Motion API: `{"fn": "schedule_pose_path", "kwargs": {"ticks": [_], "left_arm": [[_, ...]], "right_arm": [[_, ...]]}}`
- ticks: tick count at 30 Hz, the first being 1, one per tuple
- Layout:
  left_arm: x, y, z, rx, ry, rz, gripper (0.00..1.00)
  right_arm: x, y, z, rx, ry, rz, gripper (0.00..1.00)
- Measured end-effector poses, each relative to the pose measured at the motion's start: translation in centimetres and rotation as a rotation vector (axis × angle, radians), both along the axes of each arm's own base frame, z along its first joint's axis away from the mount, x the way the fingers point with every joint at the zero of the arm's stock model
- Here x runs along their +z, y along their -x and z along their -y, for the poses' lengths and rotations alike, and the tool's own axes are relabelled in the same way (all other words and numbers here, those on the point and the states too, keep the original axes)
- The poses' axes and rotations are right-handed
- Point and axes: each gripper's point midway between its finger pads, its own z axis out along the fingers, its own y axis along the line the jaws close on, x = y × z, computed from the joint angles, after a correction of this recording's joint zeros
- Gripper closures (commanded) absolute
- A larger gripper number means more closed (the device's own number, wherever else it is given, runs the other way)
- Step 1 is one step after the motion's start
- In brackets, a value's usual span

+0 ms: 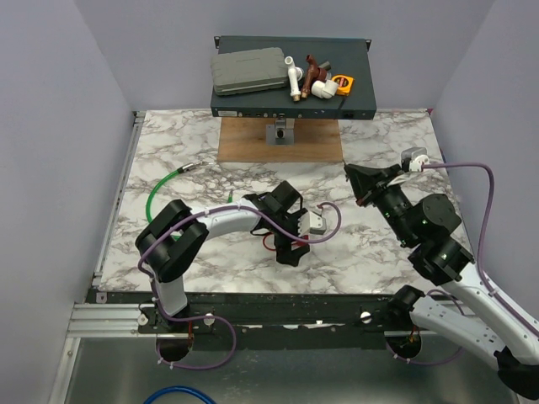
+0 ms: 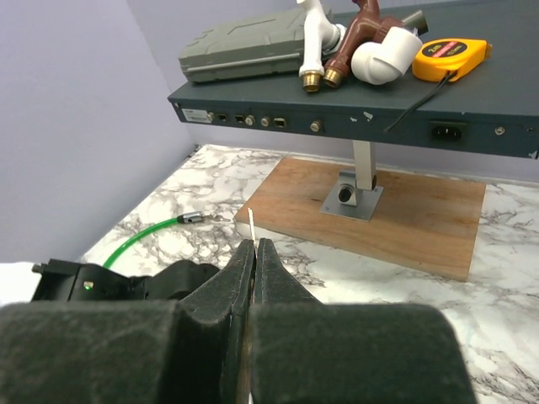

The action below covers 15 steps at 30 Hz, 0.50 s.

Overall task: Unlock with the key
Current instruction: Move the lock to the center of the board, then pick up the lock from the center of the board.

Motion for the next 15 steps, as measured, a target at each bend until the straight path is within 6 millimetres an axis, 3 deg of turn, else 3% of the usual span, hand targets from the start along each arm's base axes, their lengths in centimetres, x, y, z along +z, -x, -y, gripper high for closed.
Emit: {"fn": "schedule_pose_path", "kwargs": {"ticks": [3, 11, 15], "left_arm": [[-0.5, 0.0, 0.1, 0.007, 0.02, 0.001, 0.01], [-0.6, -3.0, 0.1, 0.065, 0.087, 0.071, 0.01], [-0.4, -2.8, -0.1, 0.062, 0.09, 0.056, 0.02]], "right_arm": [[0.6, -0.1, 0.0, -0.003, -0.002, 0.001, 0.99], [1.2, -0.4, -0.3, -0.002, -0.003, 0.001, 0.99], [1.0, -0.4, -0.3, -0.002, 0.002, -0.004, 0.99]]}}
